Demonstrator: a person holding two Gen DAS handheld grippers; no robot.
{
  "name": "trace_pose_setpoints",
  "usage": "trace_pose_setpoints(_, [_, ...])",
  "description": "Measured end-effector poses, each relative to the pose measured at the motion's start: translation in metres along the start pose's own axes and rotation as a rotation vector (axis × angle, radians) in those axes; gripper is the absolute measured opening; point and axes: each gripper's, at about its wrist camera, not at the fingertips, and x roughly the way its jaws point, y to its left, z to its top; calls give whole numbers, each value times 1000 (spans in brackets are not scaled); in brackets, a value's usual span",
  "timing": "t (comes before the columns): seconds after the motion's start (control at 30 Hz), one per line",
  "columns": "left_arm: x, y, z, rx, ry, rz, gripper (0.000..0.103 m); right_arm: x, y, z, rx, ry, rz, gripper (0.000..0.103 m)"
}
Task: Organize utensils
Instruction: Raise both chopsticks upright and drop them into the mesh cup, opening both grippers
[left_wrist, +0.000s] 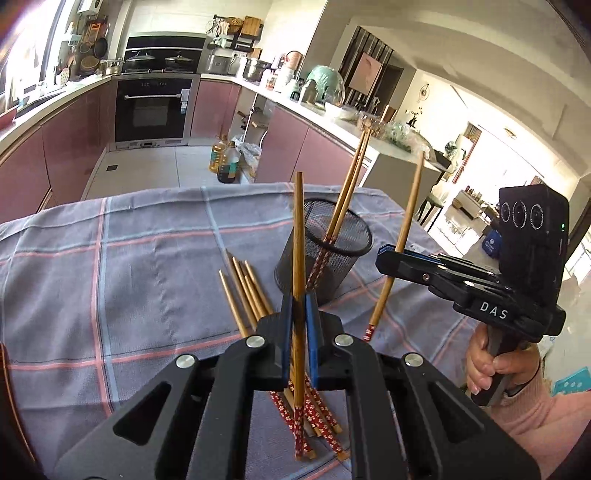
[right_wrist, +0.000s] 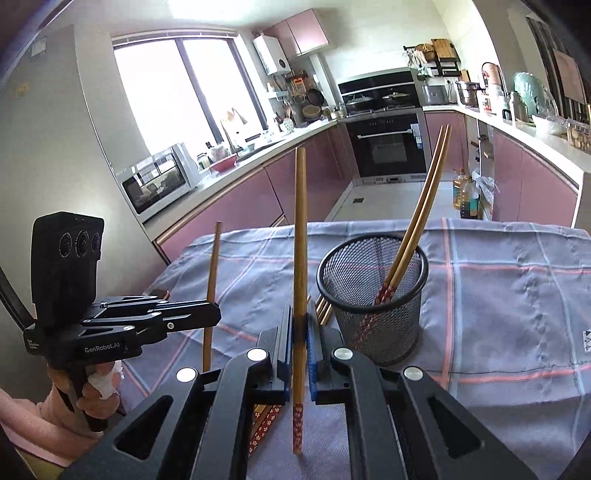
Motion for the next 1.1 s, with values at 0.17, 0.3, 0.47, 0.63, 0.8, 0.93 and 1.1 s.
trace_pose_setpoints(0.17, [-21, -7, 19, 1, -69, -53, 8, -16, -4, 18, 0, -62, 5, 6])
trace_pose_setpoints(0.3, [-28, -12, 38, 7, -117, -57, 8, -25, -7, 35, -9, -96, 0, 6])
trace_pose_setpoints(0.47, [-30, -22, 67, 20, -174, -69, 8, -37, -9, 56, -33, -134, -13, 6])
trace_pose_setpoints(0.63, [-37, -37, 97, 55, -232, -71, 8, -45, -11, 77, -52, -168, -32, 6])
trace_pose_setpoints(0.8, [-36, -51, 121, 87, -265, -46, 8, -43, -18, 91, -61, -188, -60, 6])
trace_pose_setpoints(0.93, [-24, -59, 130, 112, -254, -4, 7, -30, -22, 95, -66, -166, -85, 6])
trace_pose_setpoints(1.1, [10, -57, 125, 123, -160, 34, 8, -2, -30, 90, -59, -77, -91, 6])
